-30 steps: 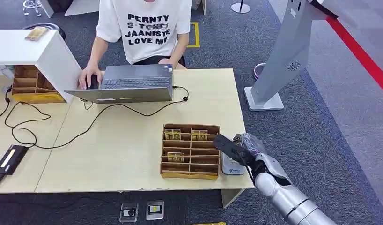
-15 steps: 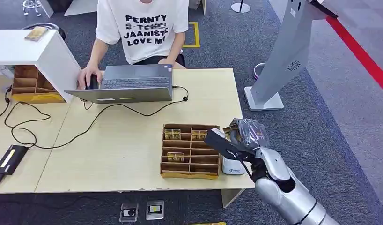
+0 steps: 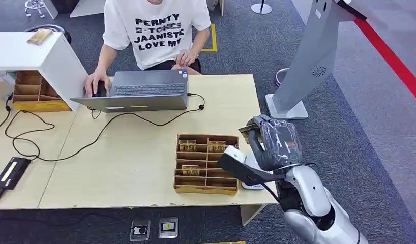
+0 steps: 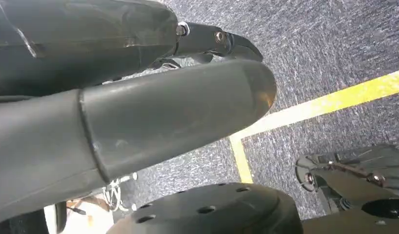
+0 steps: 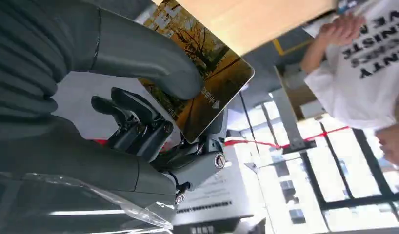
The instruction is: Pass the card to the sensor for recognition and then transmit it.
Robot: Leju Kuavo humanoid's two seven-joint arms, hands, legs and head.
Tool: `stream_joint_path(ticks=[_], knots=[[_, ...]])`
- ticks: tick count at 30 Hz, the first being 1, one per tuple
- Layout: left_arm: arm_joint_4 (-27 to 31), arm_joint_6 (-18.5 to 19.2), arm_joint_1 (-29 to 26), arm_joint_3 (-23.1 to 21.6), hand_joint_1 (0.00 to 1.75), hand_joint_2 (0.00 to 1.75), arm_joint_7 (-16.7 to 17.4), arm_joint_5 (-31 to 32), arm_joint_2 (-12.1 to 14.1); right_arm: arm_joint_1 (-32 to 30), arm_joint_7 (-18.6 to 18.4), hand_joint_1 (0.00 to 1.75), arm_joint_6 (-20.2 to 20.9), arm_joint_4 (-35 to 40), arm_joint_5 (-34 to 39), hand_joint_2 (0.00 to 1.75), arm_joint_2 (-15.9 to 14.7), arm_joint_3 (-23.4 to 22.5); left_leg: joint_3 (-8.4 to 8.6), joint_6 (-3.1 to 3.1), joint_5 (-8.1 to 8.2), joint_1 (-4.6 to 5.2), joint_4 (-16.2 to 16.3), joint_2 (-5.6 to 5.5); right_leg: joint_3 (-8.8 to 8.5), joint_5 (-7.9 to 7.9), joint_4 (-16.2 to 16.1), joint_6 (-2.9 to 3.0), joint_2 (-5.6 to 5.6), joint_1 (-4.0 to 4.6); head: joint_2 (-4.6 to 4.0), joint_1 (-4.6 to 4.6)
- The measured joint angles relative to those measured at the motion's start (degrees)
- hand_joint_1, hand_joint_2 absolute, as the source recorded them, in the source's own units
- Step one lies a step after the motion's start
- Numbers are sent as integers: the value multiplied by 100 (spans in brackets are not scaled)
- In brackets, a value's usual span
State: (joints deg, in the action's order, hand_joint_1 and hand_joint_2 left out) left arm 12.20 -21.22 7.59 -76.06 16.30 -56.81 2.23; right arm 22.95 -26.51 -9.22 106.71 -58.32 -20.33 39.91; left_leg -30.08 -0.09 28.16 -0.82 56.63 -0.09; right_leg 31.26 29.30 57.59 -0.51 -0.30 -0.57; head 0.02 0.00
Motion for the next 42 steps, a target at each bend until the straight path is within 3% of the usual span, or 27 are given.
stream_joint_path(ticks=[8,22,30,42], knots=[[0,5,6,0,0,0,-53,83,-26,25,498,175,-367,304,-203,175,160,85,-2,0,0,-1,0,0,0,0,0,0,-1,1,0,2],[0,61,99,-2,0,0,-20,234,-77,518,1349,175,-966,6,-133,175,759,461,-7,0,0,-1,-1,-1,-1,0,2,0,-2,1,0,2],[0,66,171,-2,0,0,-2,232,-103,1290,1835,175,-1503,-1018,256,175,1211,701,-7,0,-2,-1,-1,-3,-1,0,3,0,-2,1,0,0],[0,63,211,-2,0,0,35,179,-107,2333,2162,175,-2125,-3161,568,175,1808,1054,-8,1,-2,-1,0,-6,0,0,3,0,-6,1,0,4]])
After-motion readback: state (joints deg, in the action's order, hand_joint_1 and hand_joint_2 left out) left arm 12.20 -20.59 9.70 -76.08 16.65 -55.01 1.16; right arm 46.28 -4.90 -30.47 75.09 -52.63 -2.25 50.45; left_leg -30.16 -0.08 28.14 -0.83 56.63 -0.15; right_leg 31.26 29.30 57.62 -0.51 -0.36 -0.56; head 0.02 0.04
